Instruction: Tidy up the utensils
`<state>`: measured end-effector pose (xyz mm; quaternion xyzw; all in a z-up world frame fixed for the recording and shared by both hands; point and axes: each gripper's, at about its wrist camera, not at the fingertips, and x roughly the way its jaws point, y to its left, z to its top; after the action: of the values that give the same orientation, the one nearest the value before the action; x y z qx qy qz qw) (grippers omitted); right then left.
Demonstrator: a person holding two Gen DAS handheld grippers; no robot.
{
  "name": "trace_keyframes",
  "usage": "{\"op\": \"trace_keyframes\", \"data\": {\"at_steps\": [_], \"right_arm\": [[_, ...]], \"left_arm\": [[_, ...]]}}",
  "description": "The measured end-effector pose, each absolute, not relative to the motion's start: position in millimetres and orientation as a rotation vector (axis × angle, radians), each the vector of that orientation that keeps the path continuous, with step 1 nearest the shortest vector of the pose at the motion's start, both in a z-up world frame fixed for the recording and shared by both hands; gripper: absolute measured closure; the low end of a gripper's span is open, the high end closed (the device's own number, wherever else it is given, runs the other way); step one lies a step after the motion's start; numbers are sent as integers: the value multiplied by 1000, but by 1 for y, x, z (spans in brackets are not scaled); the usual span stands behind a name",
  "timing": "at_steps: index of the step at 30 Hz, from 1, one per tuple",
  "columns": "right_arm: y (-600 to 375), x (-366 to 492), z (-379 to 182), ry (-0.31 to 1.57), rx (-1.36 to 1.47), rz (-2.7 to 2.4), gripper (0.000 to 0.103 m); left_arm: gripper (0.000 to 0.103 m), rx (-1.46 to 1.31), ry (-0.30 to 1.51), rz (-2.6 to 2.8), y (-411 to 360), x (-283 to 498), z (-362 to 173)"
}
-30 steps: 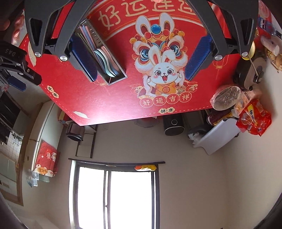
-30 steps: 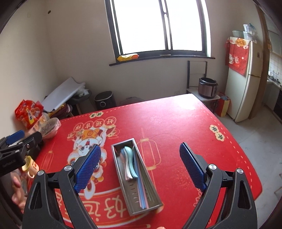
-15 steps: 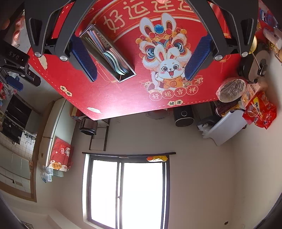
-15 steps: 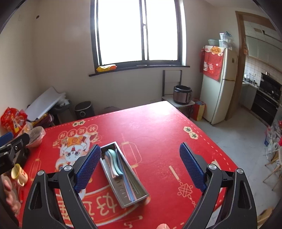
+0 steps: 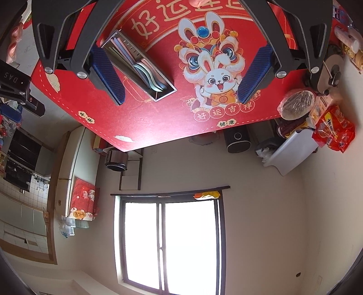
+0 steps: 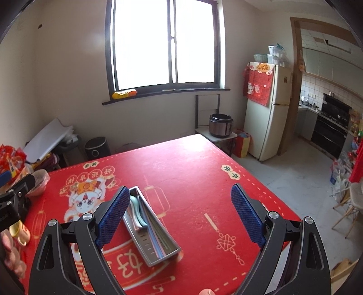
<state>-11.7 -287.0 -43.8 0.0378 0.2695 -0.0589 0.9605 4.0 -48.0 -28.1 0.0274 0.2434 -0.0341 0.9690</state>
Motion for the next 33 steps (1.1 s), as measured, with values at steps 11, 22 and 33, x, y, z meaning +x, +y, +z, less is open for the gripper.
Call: {"op": "trace_keyframes", "data": {"at_steps": [11, 22, 33], "right_arm": [[-289, -19, -37, 519, 60, -176, 15], [-292, -23, -36, 511, 52, -221, 15], [-298, -25, -35, 514, 56, -230, 15]], "left_arm": [[6, 65, 472, -77, -52, 0, -25], [6, 75, 472, -83, -55, -2, -27], [6, 89, 464, -83, -63, -6, -26]]}}
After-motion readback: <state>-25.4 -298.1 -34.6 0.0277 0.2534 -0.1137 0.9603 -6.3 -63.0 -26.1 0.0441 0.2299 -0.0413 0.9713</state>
